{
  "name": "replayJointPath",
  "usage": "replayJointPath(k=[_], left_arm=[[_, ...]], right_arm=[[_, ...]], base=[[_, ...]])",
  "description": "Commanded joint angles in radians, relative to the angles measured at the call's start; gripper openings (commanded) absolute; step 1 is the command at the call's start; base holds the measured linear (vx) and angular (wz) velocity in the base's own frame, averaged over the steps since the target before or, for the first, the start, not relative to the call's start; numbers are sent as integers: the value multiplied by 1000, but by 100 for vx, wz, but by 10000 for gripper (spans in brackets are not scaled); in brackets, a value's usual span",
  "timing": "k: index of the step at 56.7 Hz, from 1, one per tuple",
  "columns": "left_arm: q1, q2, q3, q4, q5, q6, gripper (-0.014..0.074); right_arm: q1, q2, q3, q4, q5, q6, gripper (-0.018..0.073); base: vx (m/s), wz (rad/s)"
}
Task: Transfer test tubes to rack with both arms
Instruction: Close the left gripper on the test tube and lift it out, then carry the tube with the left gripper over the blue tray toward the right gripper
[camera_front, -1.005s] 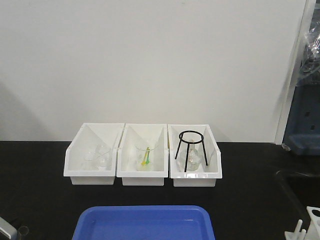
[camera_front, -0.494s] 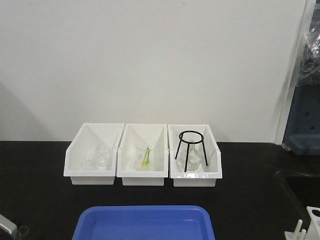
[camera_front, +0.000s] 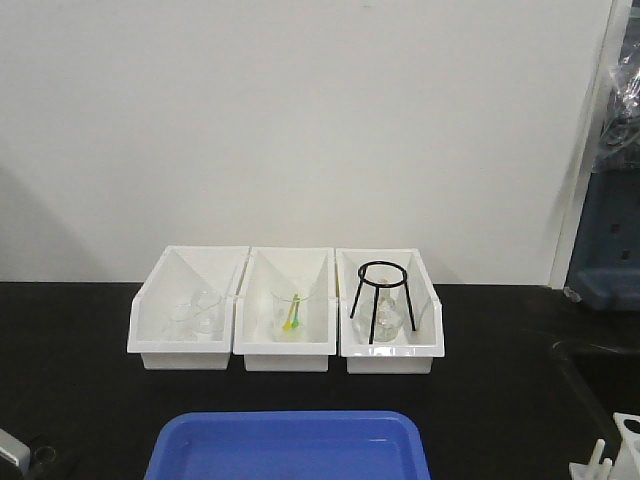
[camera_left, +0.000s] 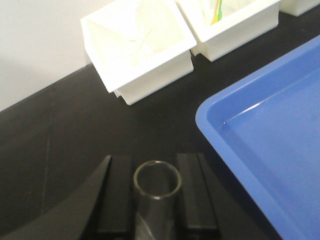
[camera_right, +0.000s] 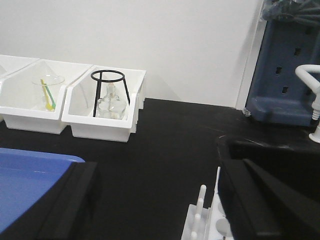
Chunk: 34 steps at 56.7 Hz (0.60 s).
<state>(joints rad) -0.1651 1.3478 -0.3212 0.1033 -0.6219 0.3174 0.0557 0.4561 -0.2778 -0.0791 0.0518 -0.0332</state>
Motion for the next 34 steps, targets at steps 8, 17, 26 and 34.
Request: replayJointPath(k=[8, 17, 26, 34], left_arm=[[-5, -126, -25, -103, -66, -13, -5], [-5, -232, -25, -175, -66, -14, -4], [-5, -332, -30, -219, -59, -117, -4], [-5, -378, -99, -196, 7, -269, -4]], right_arm=[[-8, 12, -35, -6, -81, -8, 550], [-8, 12, -35, -6, -82, -8, 550], [-8, 12, -35, -6, -83, -8, 550], [-8, 12, -35, -1, -86, -4, 550]], base=[[0, 0], [0, 0], [0, 0], [0, 0]])
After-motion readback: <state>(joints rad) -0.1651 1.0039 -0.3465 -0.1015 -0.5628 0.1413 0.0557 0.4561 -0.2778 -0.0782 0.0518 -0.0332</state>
